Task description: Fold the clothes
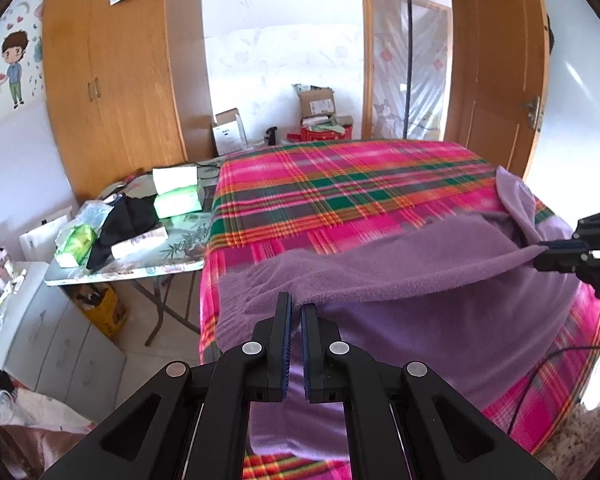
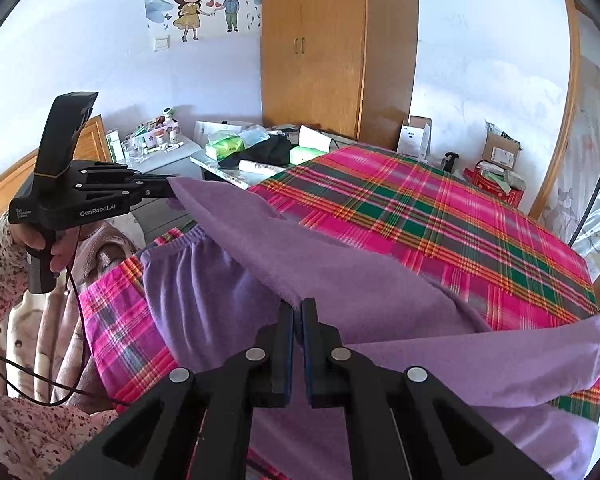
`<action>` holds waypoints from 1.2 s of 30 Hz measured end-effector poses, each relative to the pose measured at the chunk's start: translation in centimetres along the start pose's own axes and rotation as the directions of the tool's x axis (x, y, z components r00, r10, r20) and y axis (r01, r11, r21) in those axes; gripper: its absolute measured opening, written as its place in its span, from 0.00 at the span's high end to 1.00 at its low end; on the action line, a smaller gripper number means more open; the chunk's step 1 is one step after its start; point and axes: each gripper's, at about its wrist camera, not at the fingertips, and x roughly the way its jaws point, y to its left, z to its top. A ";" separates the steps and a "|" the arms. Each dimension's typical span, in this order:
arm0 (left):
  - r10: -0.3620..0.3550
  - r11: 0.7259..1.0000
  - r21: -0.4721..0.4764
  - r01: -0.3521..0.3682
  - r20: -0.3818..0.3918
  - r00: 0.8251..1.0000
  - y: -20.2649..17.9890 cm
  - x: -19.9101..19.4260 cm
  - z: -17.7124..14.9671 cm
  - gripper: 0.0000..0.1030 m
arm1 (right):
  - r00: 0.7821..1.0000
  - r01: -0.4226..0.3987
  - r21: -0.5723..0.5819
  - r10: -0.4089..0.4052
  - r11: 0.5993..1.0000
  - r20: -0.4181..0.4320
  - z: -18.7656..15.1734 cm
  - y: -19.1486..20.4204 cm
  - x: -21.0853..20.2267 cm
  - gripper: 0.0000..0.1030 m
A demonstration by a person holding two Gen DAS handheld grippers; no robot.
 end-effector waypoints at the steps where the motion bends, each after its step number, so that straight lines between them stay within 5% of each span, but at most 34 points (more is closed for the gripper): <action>1: 0.003 1.000 0.003 -0.003 -0.003 1.000 -0.2 0.0 -0.3 0.95 | 1.000 -0.003 0.002 0.003 1.000 -0.005 -0.3 0.1 0.0 0.96; 36: 0.034 0.999 0.023 -0.031 -0.130 0.991 -0.8 1.6 -7.3 0.95 | 0.985 -0.037 -0.003 0.036 0.999 -0.169 -6.5 2.5 3.0 0.96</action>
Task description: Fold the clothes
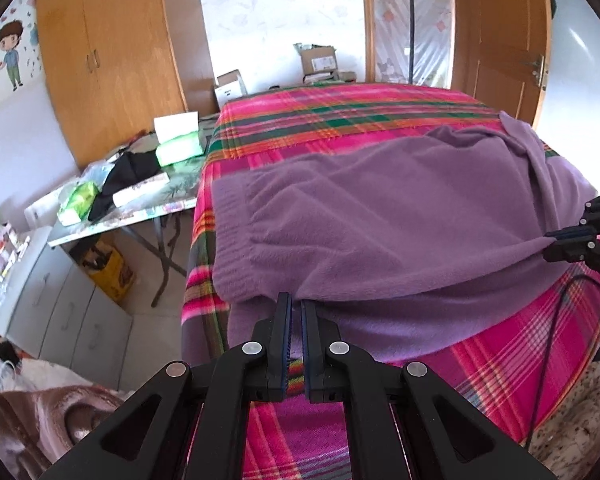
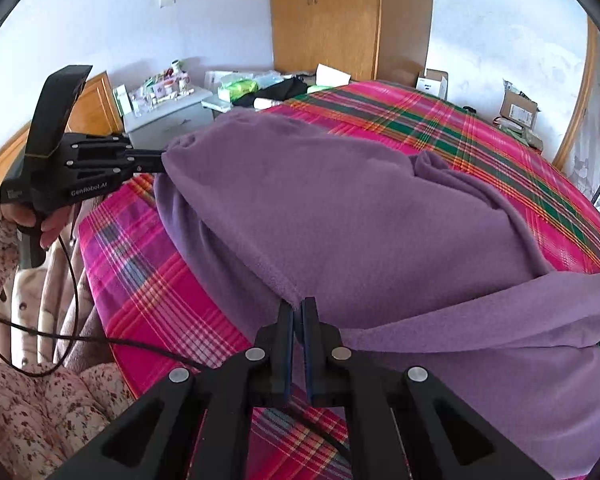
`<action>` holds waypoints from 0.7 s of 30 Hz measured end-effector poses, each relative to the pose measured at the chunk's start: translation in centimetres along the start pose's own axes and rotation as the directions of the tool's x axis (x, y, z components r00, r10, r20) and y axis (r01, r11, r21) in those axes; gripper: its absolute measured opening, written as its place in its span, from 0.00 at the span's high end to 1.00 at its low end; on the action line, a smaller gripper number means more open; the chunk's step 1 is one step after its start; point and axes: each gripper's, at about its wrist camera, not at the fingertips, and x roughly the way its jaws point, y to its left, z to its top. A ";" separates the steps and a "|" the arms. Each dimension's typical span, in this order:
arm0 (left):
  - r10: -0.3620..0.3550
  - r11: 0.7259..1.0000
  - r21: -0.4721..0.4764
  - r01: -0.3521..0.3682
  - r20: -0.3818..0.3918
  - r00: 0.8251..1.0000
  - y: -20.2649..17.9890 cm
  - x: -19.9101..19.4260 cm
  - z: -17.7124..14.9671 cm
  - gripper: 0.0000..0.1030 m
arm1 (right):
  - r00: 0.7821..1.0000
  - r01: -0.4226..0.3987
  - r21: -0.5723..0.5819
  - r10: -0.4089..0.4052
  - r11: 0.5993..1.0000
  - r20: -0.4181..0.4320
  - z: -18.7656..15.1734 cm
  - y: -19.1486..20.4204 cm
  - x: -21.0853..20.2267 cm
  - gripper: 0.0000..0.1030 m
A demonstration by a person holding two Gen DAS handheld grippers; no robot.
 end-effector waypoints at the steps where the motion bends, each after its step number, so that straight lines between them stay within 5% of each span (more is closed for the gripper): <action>1: 0.003 1.000 0.001 -0.003 -0.008 1.000 0.0 0.1 -0.2 0.95 | 1.000 0.000 -0.002 0.000 1.000 -0.007 -0.1 0.0 0.2 0.96; 6: -0.029 0.999 -0.039 0.028 -0.027 0.999 0.6 0.3 -0.8 0.95 | 0.999 0.010 -0.029 -0.011 1.000 -0.040 -0.5 0.2 0.8 0.95; 9: -0.145 0.978 -0.157 0.138 -0.030 0.989 2.2 0.1 -0.8 0.95 | 0.999 0.016 -0.040 -0.018 0.999 -0.050 -0.7 0.3 1.0 0.95; 15: -0.327 0.869 -0.391 0.303 0.006 0.945 5.2 0.5 -0.6 0.80 | 0.998 0.021 -0.053 -0.023 0.998 -0.056 -0.6 0.5 1.0 0.95; 18: -0.429 0.764 -0.518 0.384 0.037 0.903 6.6 1.6 -0.7 0.65 | 0.998 0.019 -0.053 -0.022 0.998 -0.056 -0.5 0.4 1.0 0.95; 21: -0.462 0.685 -0.605 0.406 0.069 0.884 7.3 2.5 -0.8 0.60 | 0.998 0.016 -0.054 -0.019 0.998 -0.055 -0.5 0.3 0.9 0.95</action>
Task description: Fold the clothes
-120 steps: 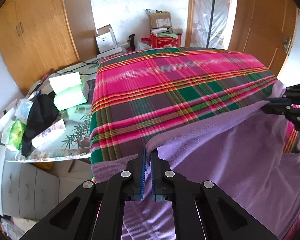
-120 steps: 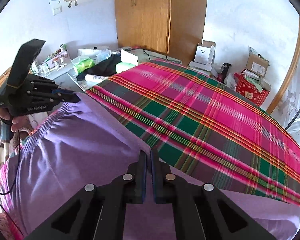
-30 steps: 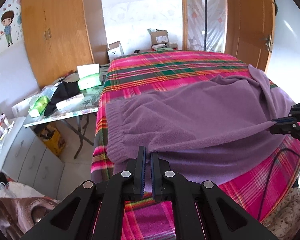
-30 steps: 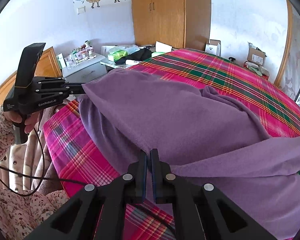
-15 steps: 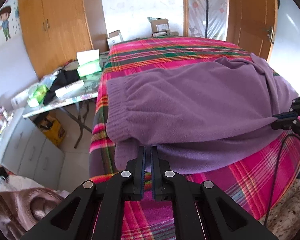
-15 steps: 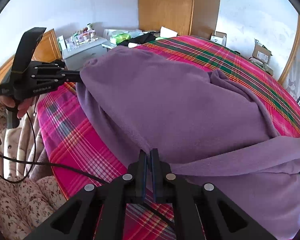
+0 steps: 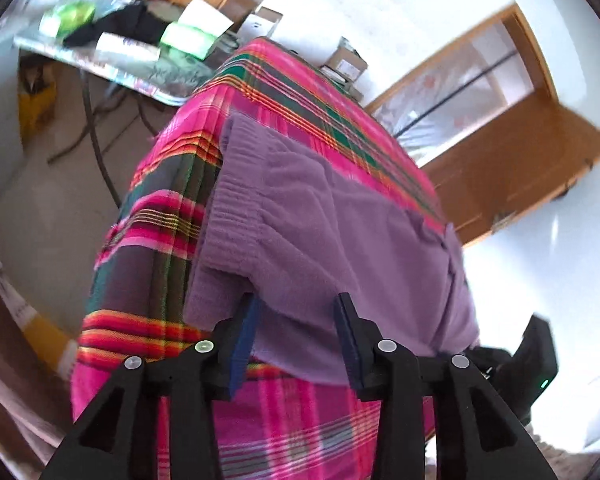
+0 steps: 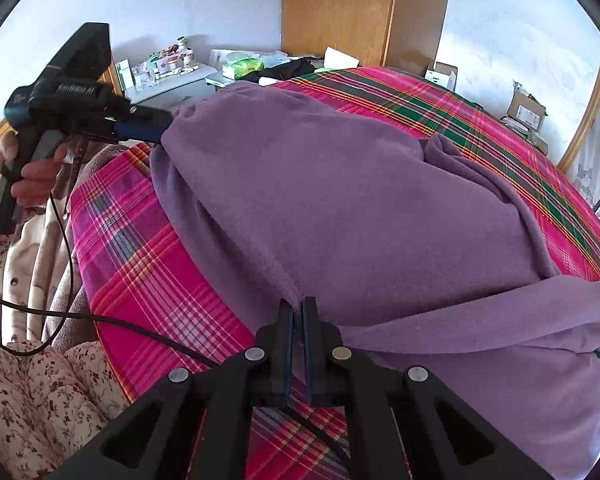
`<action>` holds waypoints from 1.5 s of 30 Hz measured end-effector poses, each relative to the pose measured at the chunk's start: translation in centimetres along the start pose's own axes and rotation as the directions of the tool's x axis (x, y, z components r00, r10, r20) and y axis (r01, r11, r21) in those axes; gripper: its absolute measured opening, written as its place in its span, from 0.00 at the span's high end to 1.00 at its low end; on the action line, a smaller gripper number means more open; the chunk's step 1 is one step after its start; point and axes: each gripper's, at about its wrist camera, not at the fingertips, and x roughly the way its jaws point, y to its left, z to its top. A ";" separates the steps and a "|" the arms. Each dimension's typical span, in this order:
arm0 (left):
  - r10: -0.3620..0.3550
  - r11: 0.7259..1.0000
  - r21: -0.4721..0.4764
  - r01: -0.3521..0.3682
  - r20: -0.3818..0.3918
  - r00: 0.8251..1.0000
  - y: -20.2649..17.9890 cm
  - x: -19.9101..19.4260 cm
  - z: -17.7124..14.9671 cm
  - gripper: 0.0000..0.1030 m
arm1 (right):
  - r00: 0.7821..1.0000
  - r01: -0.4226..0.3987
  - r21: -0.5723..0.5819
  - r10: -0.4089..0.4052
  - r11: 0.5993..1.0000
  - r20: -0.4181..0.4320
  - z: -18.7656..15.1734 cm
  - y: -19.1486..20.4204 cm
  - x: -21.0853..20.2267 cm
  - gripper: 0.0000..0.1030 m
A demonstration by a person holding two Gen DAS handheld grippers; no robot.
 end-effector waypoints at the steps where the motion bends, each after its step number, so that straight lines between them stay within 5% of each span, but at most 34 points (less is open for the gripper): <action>1: -0.018 0.999 -0.035 0.018 0.002 1.000 0.3 0.2 0.2 0.60 | 1.000 -0.001 0.000 0.001 1.000 0.001 0.0 0.0 0.0 0.95; 8: -0.103 0.956 -0.271 0.113 0.048 0.993 2.6 1.0 0.7 0.60 | 1.000 -0.008 0.003 0.008 1.000 0.008 -0.1 -0.2 0.0 0.95; 12: -0.099 0.932 -0.341 0.121 0.082 0.992 3.0 0.9 0.5 0.69 | 1.000 -0.008 0.005 0.008 1.000 0.022 -0.2 -0.2 -0.2 0.96; 16: -0.066 0.940 -0.327 0.099 0.111 0.992 2.3 -0.4 0.2 0.88 | 0.999 -0.005 0.005 0.005 1.000 0.035 -0.2 -0.1 -0.6 0.96; 19: -0.037 0.944 -0.321 0.080 0.137 0.990 1.8 -1.5 -0.1 0.91 | 0.999 -0.001 -0.001 0.001 1.000 0.051 -0.1 0.1 -1.1 0.96; 29: 0.064 0.960 -0.277 -0.026 0.129 0.990 0.5 -2.4 -1.1 0.91 | 0.997 0.005 -0.022 -0.004 1.000 0.072 -0.2 0.2 -2.5 0.96; 34: 0.111 0.945 -0.318 -0.079 0.083 0.990 1.9 -1.4 -1.9 0.91 | 0.999 -0.020 -0.017 0.021 1.000 0.033 -0.4 0.0 -1.5 0.96; 45: 0.207 0.940 -0.289 -0.180 0.063 0.976 0.7 -1.3 -2.1 0.84 | 0.992 -0.126 0.117 0.127 0.985 0.001 -0.7 -2.0 -0.1 0.89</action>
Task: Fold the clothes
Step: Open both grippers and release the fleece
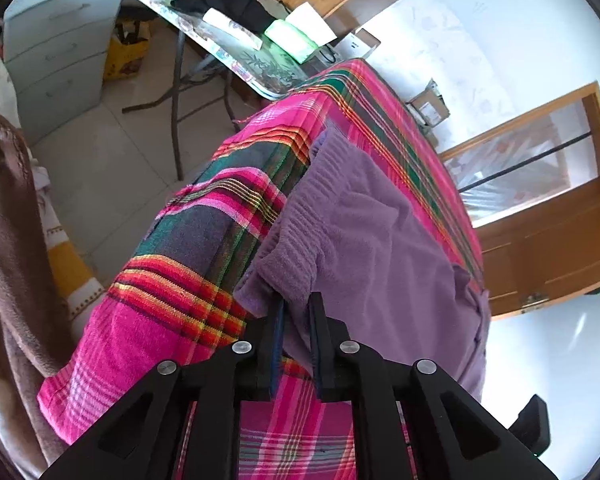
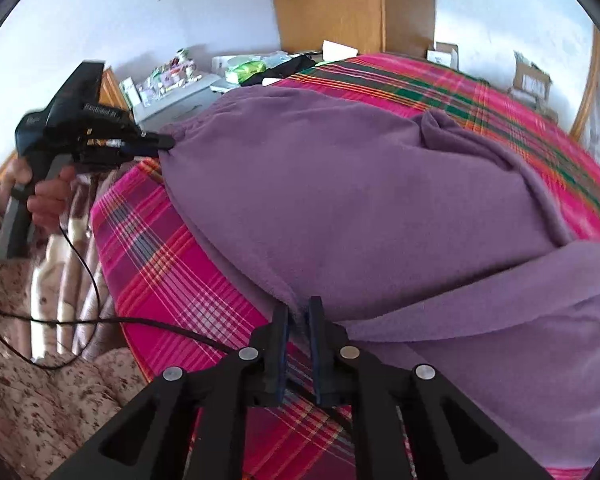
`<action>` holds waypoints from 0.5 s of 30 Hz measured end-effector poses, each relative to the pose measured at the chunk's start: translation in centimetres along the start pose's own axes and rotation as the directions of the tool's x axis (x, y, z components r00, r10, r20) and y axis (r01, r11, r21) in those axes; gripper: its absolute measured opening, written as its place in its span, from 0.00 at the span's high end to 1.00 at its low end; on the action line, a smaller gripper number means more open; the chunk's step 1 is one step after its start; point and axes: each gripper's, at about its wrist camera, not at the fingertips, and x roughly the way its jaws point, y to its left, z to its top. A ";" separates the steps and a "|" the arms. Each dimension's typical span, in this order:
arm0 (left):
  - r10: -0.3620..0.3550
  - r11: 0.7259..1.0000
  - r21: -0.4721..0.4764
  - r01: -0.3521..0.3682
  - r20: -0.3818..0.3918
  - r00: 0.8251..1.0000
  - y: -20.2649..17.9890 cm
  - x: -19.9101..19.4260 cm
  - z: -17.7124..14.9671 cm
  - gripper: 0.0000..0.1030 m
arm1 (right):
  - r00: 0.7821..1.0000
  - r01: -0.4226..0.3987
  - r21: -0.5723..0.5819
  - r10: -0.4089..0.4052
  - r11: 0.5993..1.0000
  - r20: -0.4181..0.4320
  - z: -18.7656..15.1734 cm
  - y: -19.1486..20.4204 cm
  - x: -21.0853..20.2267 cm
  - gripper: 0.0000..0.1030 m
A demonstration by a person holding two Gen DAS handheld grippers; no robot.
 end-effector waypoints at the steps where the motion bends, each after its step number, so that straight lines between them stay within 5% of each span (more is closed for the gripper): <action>1: 0.023 1.000 0.000 -0.023 0.015 1.000 -0.1 -0.3 -0.1 0.79 | 1.000 -0.011 0.013 0.011 1.000 0.007 0.0 -0.2 -0.2 0.89; 10: 0.109 0.988 0.085 -0.129 0.203 0.973 -2.6 -4.9 -2.3 0.77 | 0.989 -0.103 0.107 0.091 0.989 0.113 -1.3 -1.7 -3.6 0.87; 12: 0.080 0.983 0.145 -0.112 0.207 0.975 -4.4 -5.0 -2.9 0.77 | 0.985 -0.100 0.130 0.080 0.986 0.153 -2.1 -2.2 -4.8 0.87; 15: 0.023 0.966 0.250 -0.065 0.171 0.985 -7.5 -4.3 -3.8 0.64 | 0.976 -0.083 0.188 0.042 0.979 0.213 -3.1 -3.7 -6.9 0.87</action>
